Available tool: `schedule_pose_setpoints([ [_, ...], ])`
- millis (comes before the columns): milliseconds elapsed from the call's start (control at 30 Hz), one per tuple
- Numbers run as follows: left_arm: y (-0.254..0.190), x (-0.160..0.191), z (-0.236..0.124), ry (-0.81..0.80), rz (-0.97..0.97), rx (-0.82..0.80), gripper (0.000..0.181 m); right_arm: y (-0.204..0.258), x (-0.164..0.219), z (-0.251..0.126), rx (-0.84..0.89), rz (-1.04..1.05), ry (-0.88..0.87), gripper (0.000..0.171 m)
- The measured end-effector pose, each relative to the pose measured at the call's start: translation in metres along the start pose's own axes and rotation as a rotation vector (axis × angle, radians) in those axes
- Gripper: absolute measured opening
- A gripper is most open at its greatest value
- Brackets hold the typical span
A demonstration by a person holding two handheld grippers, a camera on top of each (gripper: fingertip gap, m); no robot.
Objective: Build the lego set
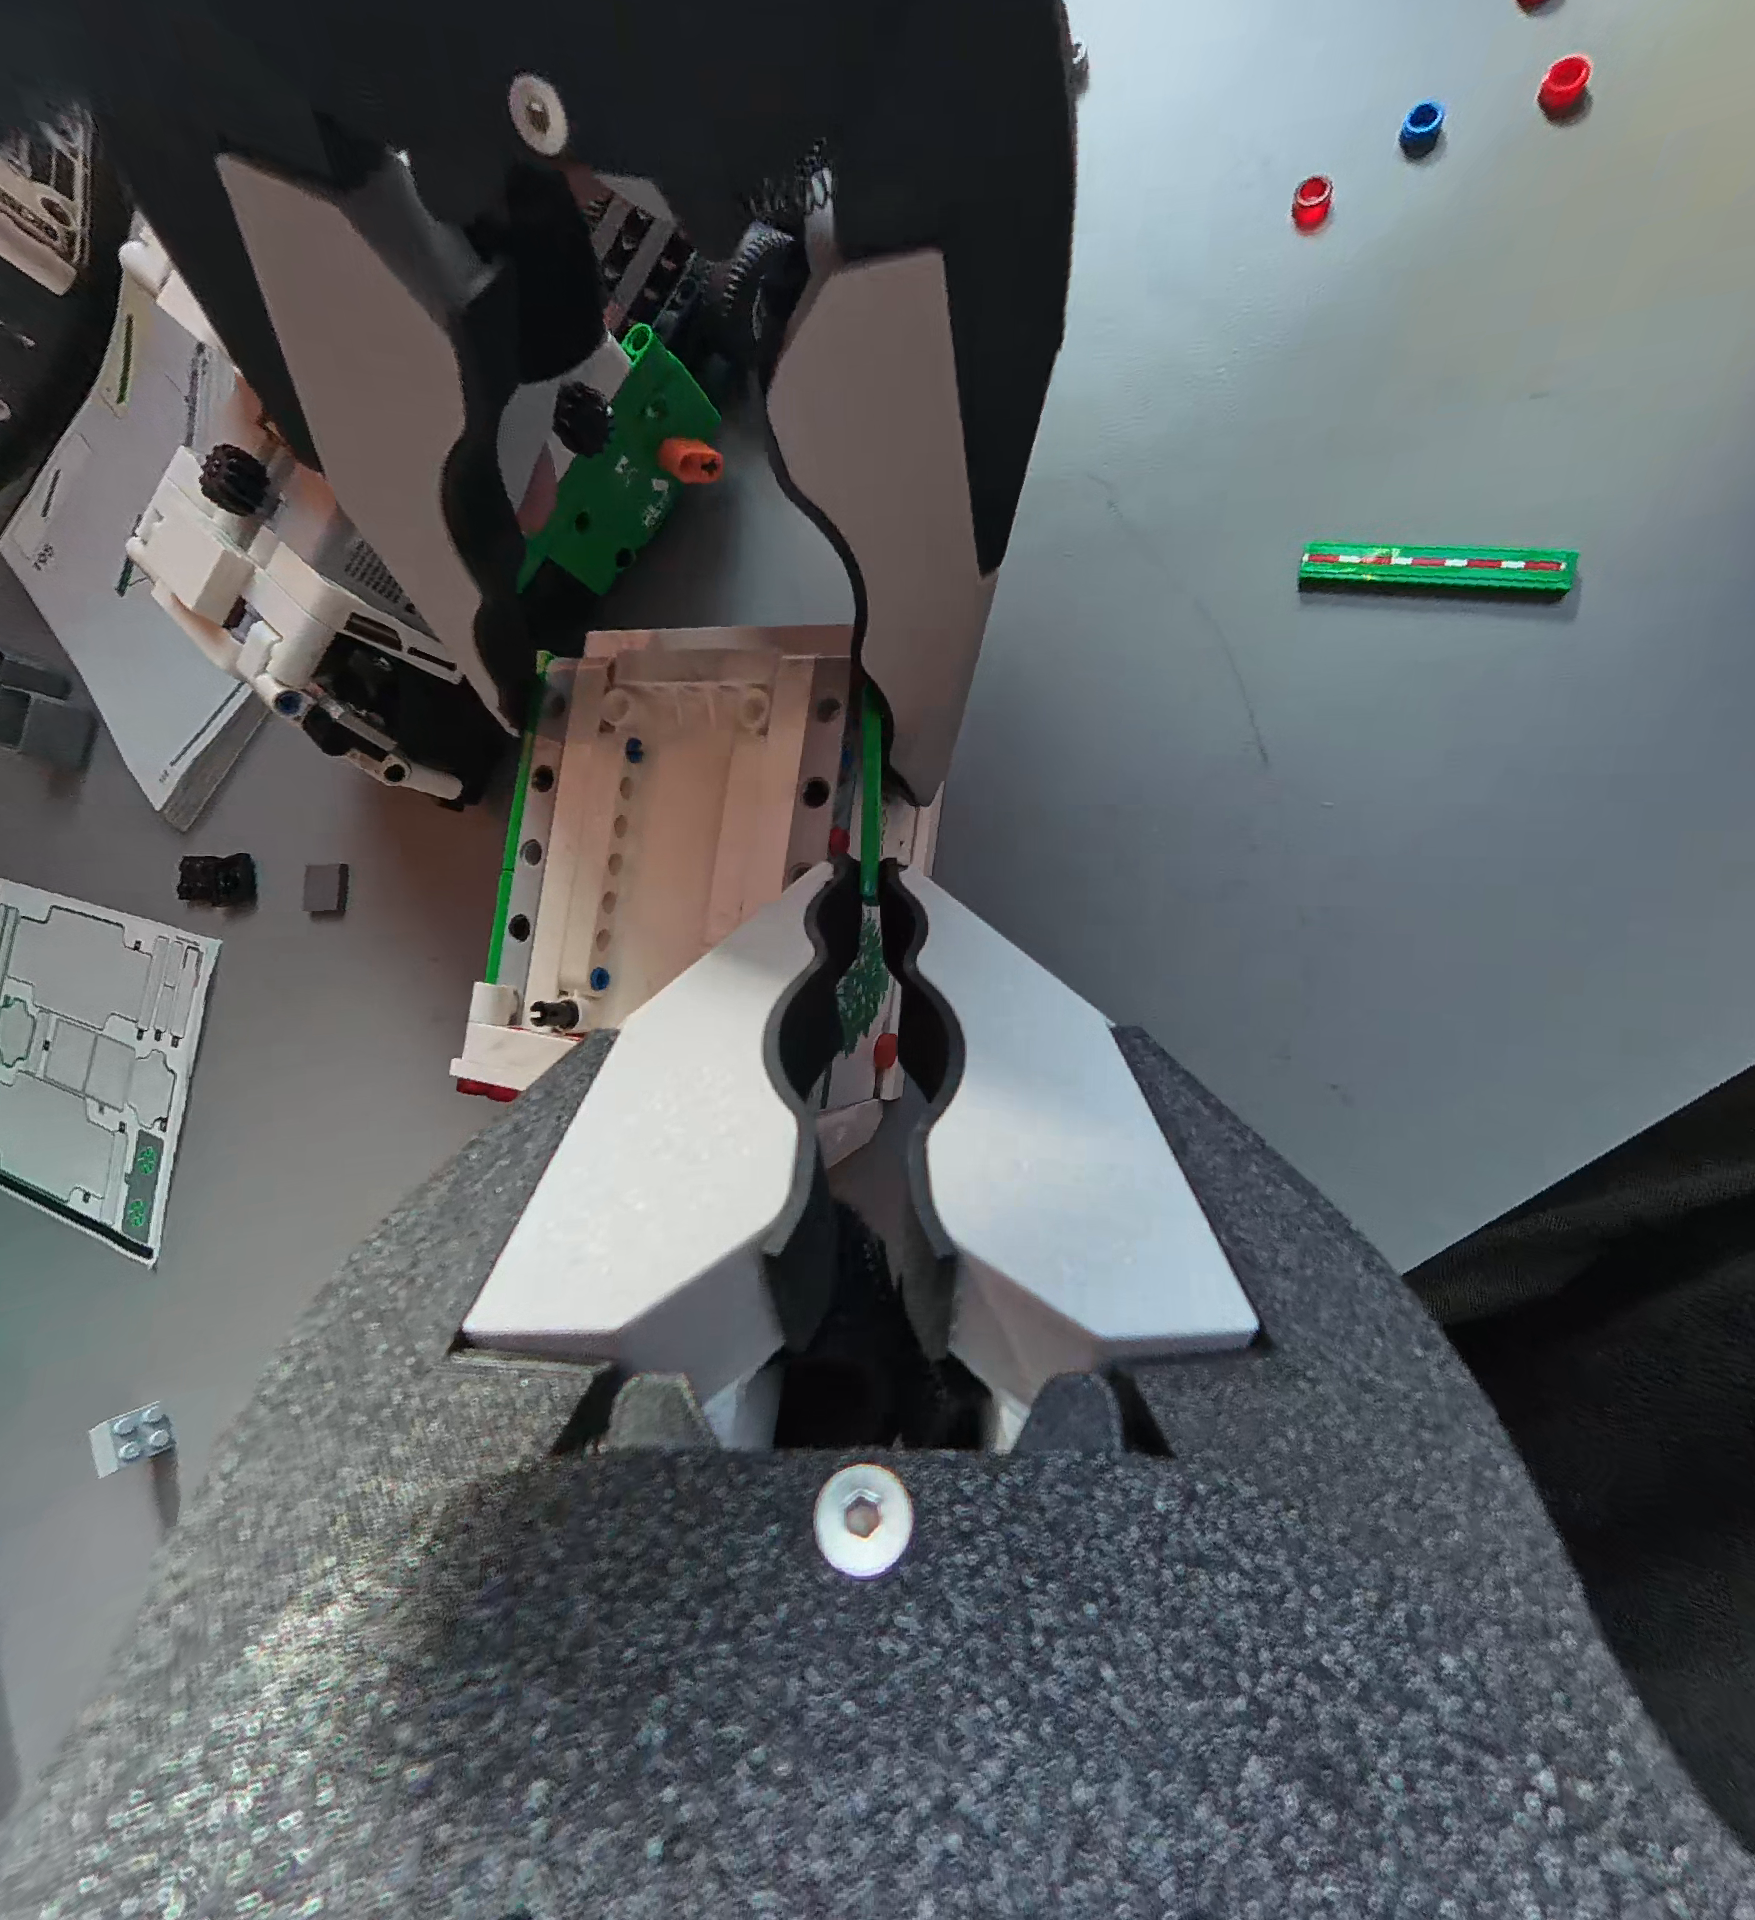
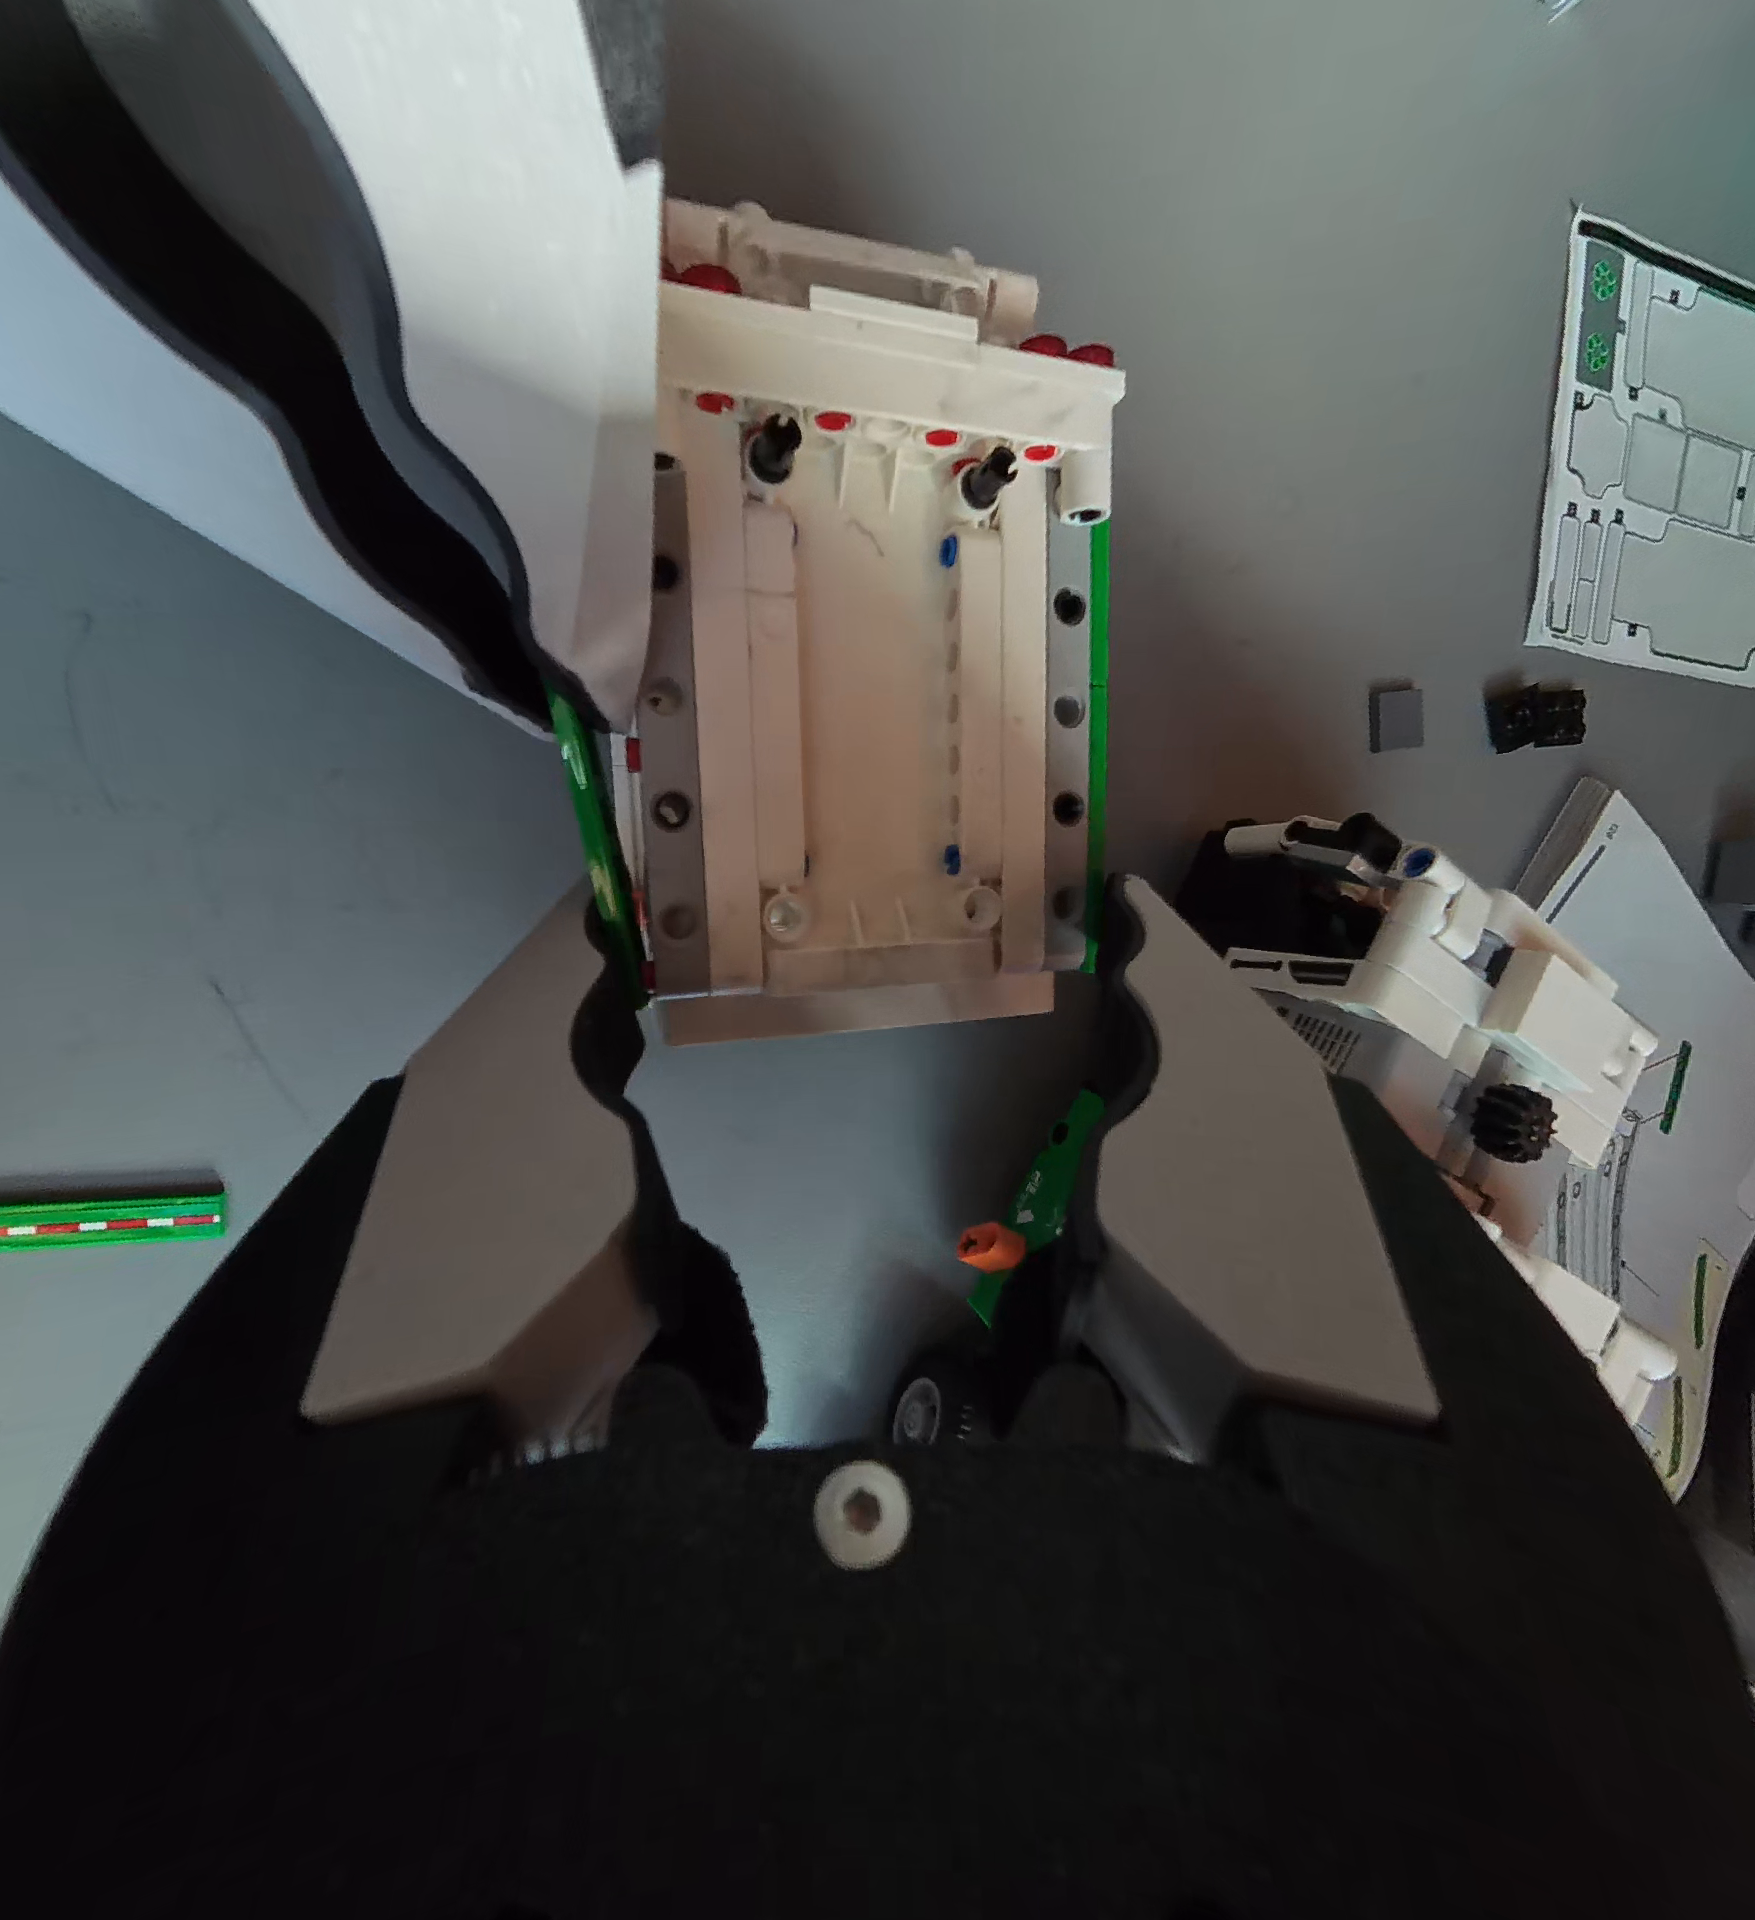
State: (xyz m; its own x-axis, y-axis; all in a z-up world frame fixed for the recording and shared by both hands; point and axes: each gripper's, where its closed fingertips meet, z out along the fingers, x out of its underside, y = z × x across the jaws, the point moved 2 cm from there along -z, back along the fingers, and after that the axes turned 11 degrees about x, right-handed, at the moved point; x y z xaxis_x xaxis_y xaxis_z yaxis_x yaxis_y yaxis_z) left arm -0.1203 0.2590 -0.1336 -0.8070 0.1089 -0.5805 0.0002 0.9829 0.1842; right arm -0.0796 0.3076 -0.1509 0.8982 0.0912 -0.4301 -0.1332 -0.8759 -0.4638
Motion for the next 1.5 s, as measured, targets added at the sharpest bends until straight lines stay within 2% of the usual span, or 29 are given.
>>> schedule_pose_setpoints([
  [133, 0.001, 0.000, 0.000, -0.017, 0.013, -0.030, 0.002, -0.001, 0.000, 0.000, -0.001, 0.002, 0.009, 0.088],
  [200, -0.001, 0.000, -0.002, -0.045, 0.008, -0.033, 0.010, -0.001, 0.000, 0.000, -0.003, 0.006, 0.007, 0.088],
  [267, -0.004, 0.000, -0.008, -0.085, -0.010, -0.012, 0.029, -0.001, 0.000, 0.000, -0.004, 0.007, 0.005, 0.088],
  [333, 0.002, 0.000, -0.020, -0.132, -0.009, -0.028, 0.041, -0.001, 0.000, 0.000, -0.004, 0.007, 0.006, 0.088],
  [467, 0.031, -0.001, -0.039, -0.248, -0.100, -0.020, 0.093, 0.000, 0.000, 0.000, -0.001, 0.001, 0.011, 0.088],
  [567, 0.043, -0.005, -0.033, -0.313, -0.221, 0.117, 0.115, 0.000, 0.000, 0.000, -0.001, 0.003, 0.014, 0.088],
  [633, 0.044, -0.006, -0.024, -0.293, -0.222, 0.173, 0.113, -0.001, 0.000, 0.000, 0.001, 0.003, 0.015, 0.086],
  [733, 0.044, -0.001, -0.006, -0.174, -0.153, 0.190, 0.110, -0.001, 0.000, 0.000, 0.003, -0.001, 0.018, 0.086],
  [833, 0.046, 0.006, 0.009, -0.076, -0.166, 0.211, 0.098, -0.001, 0.000, 0.000, 0.004, -0.002, 0.021, 0.086],
  [1033, 0.045, 0.009, 0.018, -0.027, -0.227, 0.289, 0.100, 0.000, 0.001, -0.001, 0.008, -0.012, 0.020, 0.086],
  [1500, 0.045, 0.007, 0.020, 0.008, -0.190, 0.317, 0.091, -0.001, 0.003, -0.002, 0.010, 0.014, -0.003, 0.087],
])
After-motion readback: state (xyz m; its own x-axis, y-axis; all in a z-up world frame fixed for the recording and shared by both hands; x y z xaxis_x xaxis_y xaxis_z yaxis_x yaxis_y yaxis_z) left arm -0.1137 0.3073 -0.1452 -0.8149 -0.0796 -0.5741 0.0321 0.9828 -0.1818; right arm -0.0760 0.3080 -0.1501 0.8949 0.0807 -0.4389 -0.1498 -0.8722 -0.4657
